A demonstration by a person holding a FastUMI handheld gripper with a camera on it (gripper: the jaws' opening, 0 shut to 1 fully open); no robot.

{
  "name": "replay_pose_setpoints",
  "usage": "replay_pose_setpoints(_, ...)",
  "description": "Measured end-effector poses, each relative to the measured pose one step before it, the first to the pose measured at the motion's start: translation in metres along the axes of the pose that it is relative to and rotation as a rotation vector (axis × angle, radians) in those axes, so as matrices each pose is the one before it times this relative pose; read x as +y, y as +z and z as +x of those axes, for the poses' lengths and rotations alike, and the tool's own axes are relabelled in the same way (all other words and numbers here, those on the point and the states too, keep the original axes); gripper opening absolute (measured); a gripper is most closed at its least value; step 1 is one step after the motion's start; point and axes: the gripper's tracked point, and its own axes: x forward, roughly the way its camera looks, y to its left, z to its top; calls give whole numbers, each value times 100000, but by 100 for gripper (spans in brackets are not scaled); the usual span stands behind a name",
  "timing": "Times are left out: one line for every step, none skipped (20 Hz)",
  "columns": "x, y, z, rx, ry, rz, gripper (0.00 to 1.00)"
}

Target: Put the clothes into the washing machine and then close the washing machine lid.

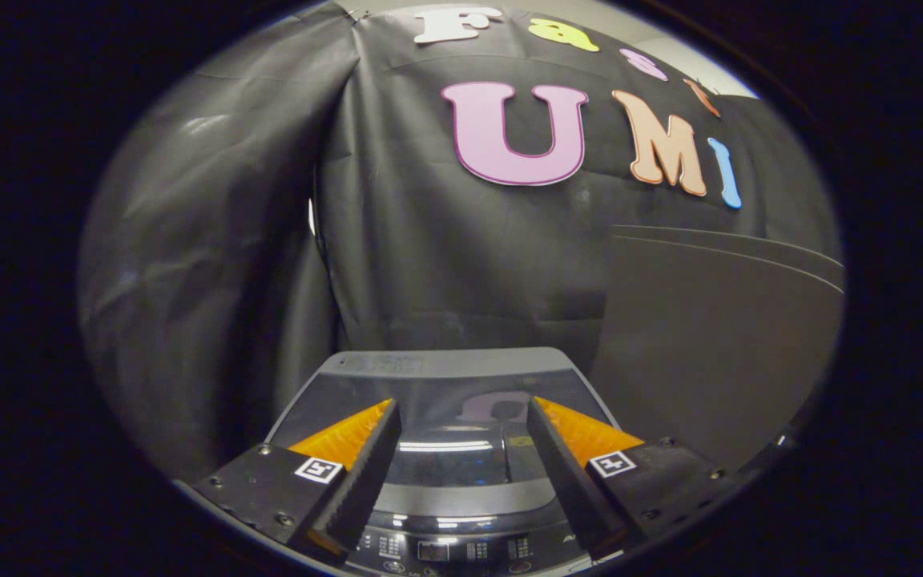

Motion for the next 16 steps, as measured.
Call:
replay_pose_setpoints(106,-297,-609,30,270,849,96)
replay_pose_setpoints(107,-15,-700,301,484,1226,96)
replay_pose_setpoints(-21,43,-651,-594,21,1360,96)
replay_pose_setpoints(54,178,-801,-221,-92,594,96)
replay_pose_setpoints(-13,105,-729,542,-247,58,96)
replay_pose_setpoints(-41,61,-611,937,-56,82,96)
replay_pose_setpoints(-86,-14,-580,-14,-55,230,96)
replay_pose_setpoints(-183,98,-880,405,22,125,96)
replay_pose_setpoints(-142,-105,-784,-26,233,134,96)
replay_pose_setpoints(-291,97,-714,280,-17,401,96)
replay_pose_setpoints(-295,83,-619,67,-183,530,96)
replay_pose_setpoints(-351,158,-607,276,74,1327,96)
replay_pose_setpoints(-346,86,-625,60,188,1349,96)
replay_pose_setpoints(-385,319,-568,-88,-265,893,96)
replay_pose_setpoints(-315,395,-517,-132,213,553,95)
replay_pose_setpoints(-363,386,-612,220,199,411,95)
